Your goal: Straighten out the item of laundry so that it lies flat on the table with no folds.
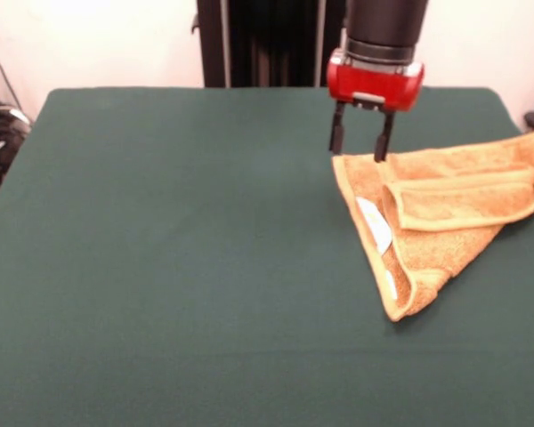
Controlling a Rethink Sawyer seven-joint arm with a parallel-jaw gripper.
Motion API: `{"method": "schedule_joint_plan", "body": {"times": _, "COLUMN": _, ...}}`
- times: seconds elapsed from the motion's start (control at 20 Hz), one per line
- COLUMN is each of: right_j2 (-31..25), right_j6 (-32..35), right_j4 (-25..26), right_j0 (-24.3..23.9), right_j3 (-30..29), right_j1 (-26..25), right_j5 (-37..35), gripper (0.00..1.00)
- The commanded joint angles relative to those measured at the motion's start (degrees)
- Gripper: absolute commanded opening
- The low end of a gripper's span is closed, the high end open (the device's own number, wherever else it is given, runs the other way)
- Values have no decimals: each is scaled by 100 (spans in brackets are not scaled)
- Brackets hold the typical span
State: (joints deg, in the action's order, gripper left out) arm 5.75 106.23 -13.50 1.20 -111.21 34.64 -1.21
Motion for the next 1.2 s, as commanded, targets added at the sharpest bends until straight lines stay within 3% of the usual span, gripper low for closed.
{"method": "schedule_joint_plan", "body": {"times": 0.05, "right_j2": -746, "right_j6": 1287, "right_j4": -25, "right_j0": 125, "right_j3": -295, "right_j1": -555, "right_j5": 406, "gripper": 100}}
{"method": "schedule_joint_plan", "body": {"times": 1.2, "right_j2": -1515, "right_j6": 1321, "right_j4": 79, "right_j0": -339, "right_j3": -193, "right_j1": -1310, "right_j5": 860, "gripper": 100}}
